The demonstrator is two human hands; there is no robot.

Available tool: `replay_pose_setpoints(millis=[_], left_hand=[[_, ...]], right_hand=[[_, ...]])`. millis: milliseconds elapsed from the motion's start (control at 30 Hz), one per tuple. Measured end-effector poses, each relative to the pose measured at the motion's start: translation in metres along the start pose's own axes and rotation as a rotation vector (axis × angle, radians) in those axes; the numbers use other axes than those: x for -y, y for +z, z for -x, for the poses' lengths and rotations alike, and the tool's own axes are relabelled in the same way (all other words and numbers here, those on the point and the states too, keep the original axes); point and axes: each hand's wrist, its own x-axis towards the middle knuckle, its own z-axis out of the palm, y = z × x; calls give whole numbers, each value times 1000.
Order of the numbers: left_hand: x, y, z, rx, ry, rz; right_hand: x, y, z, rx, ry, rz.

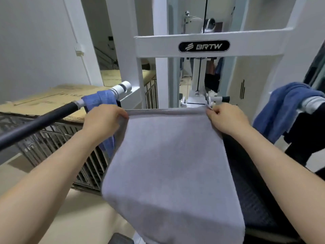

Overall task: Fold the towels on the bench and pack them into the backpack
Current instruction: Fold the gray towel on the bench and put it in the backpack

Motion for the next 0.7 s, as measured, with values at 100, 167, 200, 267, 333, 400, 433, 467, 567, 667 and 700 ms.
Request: replay_pose_setpoints(millis=[100,167,200,267,333,400,433,467,567,667,700], left_hand=[[-14,24,-37,38,3,-24],[-20,40,-57,47,22,2],[-23,47,-67,47,32,27],[-31,59,-88,30,40,98],[-43,70,-111,-1,33,203],[-57,85,-133,13,19,360],[-62,92,-141,69,22,459],[-66,97,-143,162,23,563],[-64,103,-126,343,110,595],[-57,85,-82,376,319,592],[-55,79,-63,379,375,587]], right_hand=[[-13,1,-32,276,107,-118],[-24,-2,-48,392,169,-217],[-29,-3,-56,415,202,-258],[-37,-2,-71,369,270,-335],[-45,1,-92,211,340,-384],[-50,5,-111,32,394,-332],[-52,8,-118,-33,406,-225],[-51,10,-119,-75,405,-99],[-35,22,-98,43,216,97],[-2,29,-48,153,-158,69],[9,31,-30,192,-266,54]])
